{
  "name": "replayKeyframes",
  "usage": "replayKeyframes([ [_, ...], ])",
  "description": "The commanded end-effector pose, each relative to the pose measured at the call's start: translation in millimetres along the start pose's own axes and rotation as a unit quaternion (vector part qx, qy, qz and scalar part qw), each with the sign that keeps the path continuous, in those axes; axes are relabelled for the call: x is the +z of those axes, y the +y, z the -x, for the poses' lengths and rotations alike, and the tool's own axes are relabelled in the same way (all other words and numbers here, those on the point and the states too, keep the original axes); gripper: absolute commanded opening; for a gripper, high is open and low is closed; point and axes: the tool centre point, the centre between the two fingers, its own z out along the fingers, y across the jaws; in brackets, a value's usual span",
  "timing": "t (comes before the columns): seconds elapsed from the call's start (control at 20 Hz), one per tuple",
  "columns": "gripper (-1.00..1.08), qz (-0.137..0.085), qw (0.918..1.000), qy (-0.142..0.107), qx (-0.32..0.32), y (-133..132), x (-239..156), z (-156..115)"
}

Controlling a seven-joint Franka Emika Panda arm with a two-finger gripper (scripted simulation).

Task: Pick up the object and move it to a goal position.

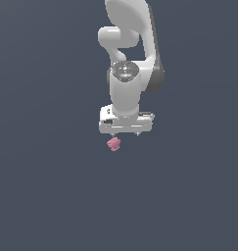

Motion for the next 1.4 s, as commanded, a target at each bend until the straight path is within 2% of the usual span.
replayKeyframes([
  [0.0,1.00,0.000,1.0000,0.000,0.000,0.0,0.0,0.0],
  [0.45,1.00,0.000,0.9998,0.017,-0.009,-7.1,-18.1,-10.9],
  [0.8,1.00,0.000,0.9998,0.017,-0.013,-6.1,-16.6,-10.4],
  [1.35,1.00,0.008,0.9966,0.013,-0.081,8.5,1.6,-3.6],
])
